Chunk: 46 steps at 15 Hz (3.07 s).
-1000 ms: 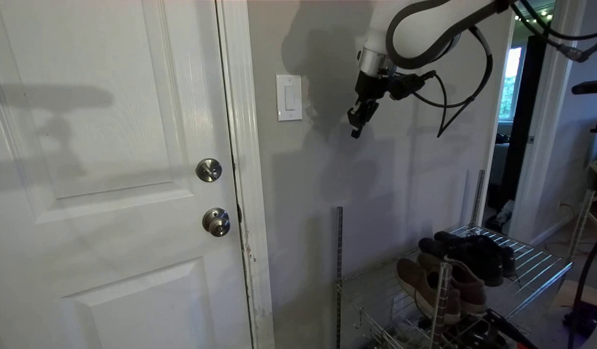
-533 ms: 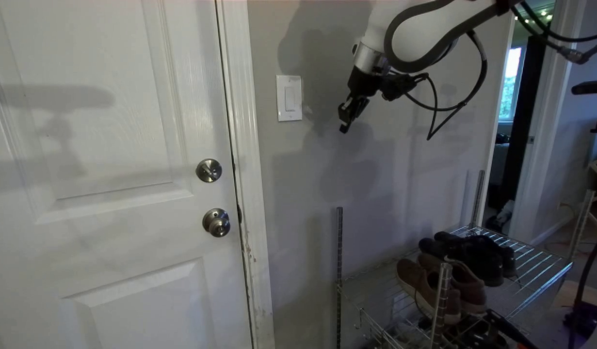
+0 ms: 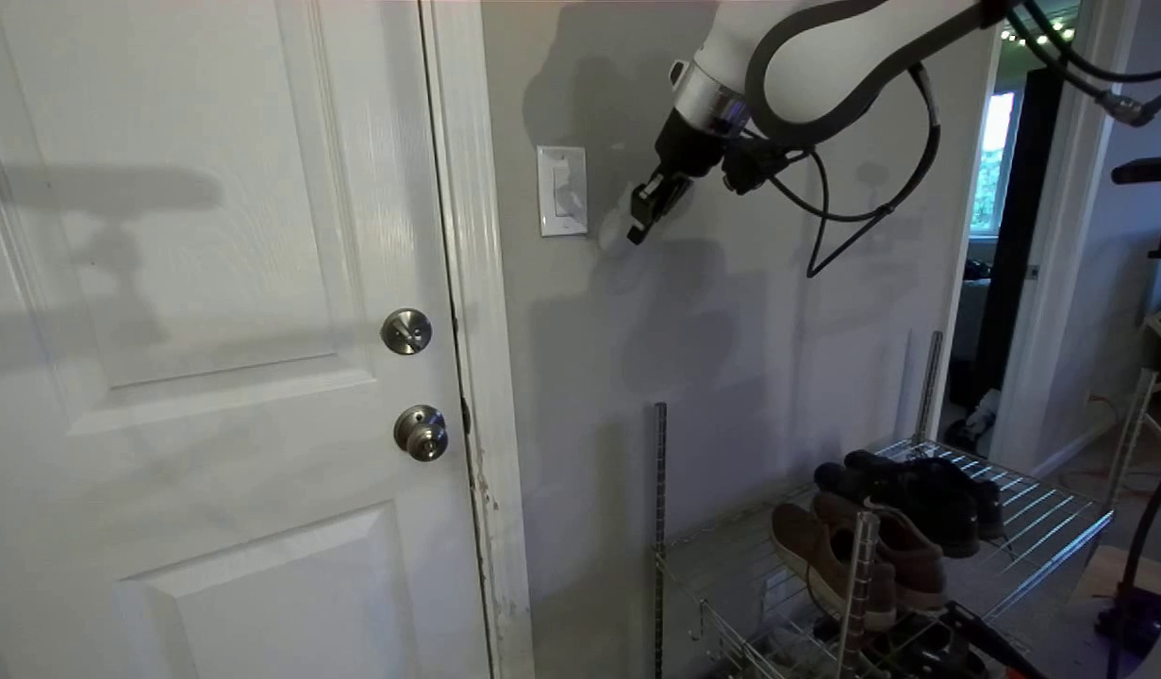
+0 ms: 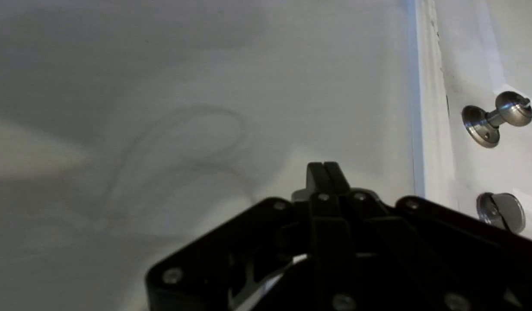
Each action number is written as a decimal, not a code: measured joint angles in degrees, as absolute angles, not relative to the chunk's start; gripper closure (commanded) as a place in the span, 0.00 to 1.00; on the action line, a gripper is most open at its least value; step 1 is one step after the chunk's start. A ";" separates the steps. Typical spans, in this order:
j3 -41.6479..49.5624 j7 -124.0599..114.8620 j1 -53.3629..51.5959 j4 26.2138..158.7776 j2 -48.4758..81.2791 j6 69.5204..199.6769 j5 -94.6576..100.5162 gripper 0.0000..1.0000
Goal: Switch on the light
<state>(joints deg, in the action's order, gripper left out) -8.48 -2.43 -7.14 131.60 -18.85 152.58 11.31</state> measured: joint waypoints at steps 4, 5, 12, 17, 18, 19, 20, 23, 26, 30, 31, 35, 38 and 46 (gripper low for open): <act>-9.14 -2.43 -6.80 133.11 -18.85 161.51 11.77 0.96; -9.30 -2.43 -6.63 133.53 -18.85 163.54 11.99 0.96; -10.83 -2.49 -4.23 134.47 -18.50 171.67 15.92 0.96; -14.77 -3.12 -0.29 133.27 -17.53 172.45 19.89 0.96; -15.72 -3.51 0.69 132.78 -17.17 172.45 20.77 0.96; -16.69 -4.00 1.70 132.24 -16.77 172.52 21.65 0.96; -17.65 -4.49 2.78 131.65 -16.38 172.66 22.54 0.96; -20.64 -6.41 6.28 129.48 -15.32 173.01 25.69 0.96; -23.49 -8.33 9.37 127.37 -14.41 173.03 28.46 0.96; -27.20 -10.78 12.81 125.50 -13.19 173.02 31.91 0.97; -28.16 -11.61 13.70 125.04 -12.83 173.02 32.79 0.96; -31.71 -14.89 17.27 122.42 -11.18 172.96 36.61 0.96; -34.02 -17.70 20.01 119.74 -9.73 172.59 39.81 0.96; -37.51 -25.34 23.14 117.74 -9.41 169.44 45.90 0.97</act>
<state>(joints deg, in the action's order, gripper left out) -37.51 -25.34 23.14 117.74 -9.41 169.44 45.90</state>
